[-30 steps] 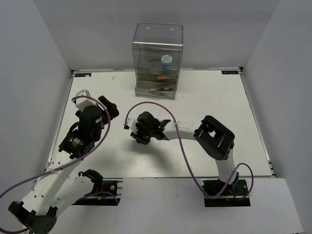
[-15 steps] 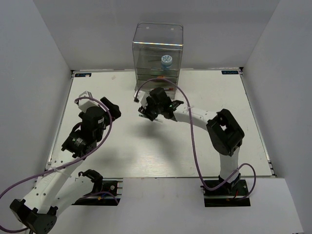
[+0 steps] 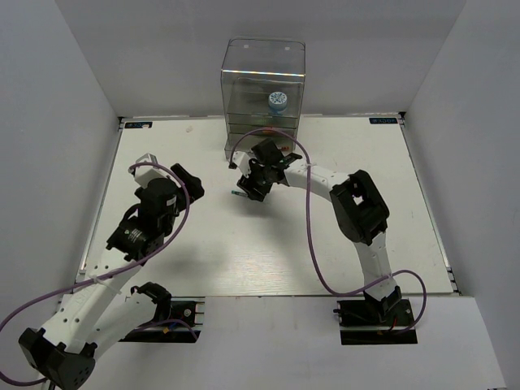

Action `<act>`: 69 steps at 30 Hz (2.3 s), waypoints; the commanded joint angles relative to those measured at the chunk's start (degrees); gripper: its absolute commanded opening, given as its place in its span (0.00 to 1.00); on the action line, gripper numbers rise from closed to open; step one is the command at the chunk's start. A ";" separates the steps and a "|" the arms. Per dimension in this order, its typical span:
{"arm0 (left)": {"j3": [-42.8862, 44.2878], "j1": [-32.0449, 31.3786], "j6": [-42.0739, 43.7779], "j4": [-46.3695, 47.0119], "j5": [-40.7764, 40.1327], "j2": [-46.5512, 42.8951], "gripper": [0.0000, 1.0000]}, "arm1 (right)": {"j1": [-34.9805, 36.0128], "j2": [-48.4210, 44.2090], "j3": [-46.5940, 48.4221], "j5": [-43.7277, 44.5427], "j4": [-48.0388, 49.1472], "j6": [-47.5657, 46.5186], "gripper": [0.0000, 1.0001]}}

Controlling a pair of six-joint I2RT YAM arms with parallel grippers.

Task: Sort the stationery into containers
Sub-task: Pick up the pen from the center of the board, then place the pen in the drawer.

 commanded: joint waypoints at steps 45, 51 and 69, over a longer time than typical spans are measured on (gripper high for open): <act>-5.67 -0.12 -3.32 5.12 5.13 1.79 0.99 | -10.05 2.87 19.70 -3.98 -1.99 -21.42 0.00; -5.67 -0.12 -3.32 5.65 6.18 2.85 0.99 | -10.76 7.96 23.30 -0.54 1.78 -27.75 0.00; -5.67 -0.12 -2.79 6.18 6.71 3.29 0.99 | -11.37 6.85 21.47 -1.32 7.07 -25.03 0.60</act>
